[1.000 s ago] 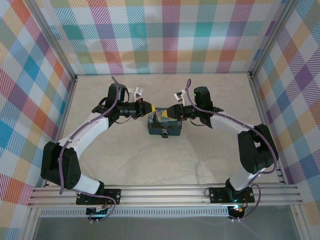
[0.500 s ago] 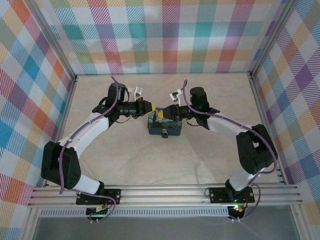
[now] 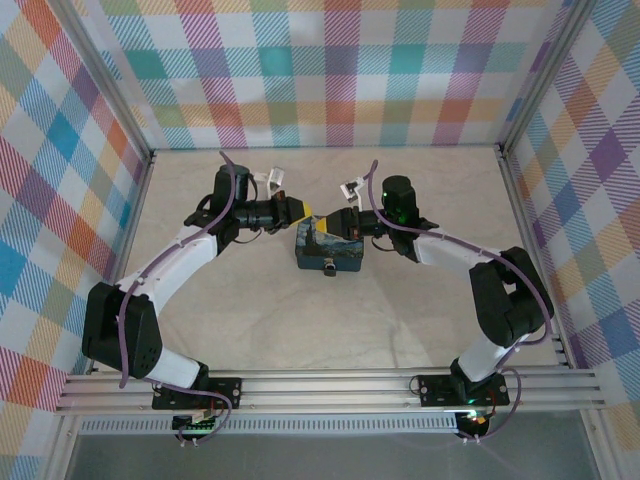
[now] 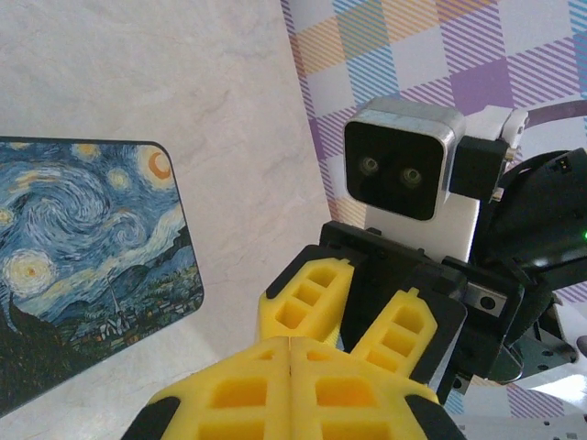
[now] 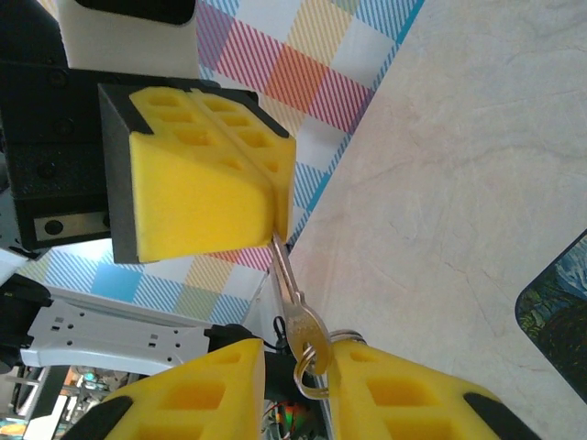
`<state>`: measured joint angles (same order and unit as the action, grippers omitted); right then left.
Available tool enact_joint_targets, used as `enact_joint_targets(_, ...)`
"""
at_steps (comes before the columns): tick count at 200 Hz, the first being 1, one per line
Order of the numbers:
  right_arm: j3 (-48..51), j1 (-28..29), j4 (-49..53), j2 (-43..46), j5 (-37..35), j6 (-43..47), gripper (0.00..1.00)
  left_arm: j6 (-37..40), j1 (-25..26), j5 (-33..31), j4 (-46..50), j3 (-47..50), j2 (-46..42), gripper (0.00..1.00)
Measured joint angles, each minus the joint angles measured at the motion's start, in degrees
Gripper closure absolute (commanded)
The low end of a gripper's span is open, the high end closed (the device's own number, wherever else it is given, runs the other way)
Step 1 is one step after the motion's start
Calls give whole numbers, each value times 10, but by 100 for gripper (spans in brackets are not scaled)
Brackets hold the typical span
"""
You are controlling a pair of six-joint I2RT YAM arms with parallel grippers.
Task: Unlock a padlock with a key
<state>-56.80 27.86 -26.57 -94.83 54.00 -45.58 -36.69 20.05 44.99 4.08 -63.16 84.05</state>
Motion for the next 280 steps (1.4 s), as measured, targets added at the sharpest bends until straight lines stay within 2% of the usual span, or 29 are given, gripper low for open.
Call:
enact_joint_targets(26, 3, 0, -11, 0, 0, -10, 73, -2, 0, 4, -4, 1, 0, 100)
enact_joint_targets(99, 9, 0, -36, -4, -5, -35, 80, -2, -2, 10, -15, 8, 0, 100)
enact_joint_targets(138, 9, 0, -52, -11, -5, -49, 88, -2, -3, 15, -24, 8, 0, 100)
enact_joint_targets(171, 9, 0, -56, -11, -4, -54, 98, -2, -5, 17, -29, 12, 0, 100)
enact_joint_targets(210, 12, 0, -61, -11, -5, -50, 100, -2, -6, 20, -32, 14, 0, 100)
enact_joint_targets(239, 12, 0, -30, -2, -5, -19, 100, 1, -7, 25, -25, 15, 0, 84)
enact_joint_targets(280, 12, 0, 36, 24, -3, 38, 100, 6, -7, 39, -21, 15, 0, 71)
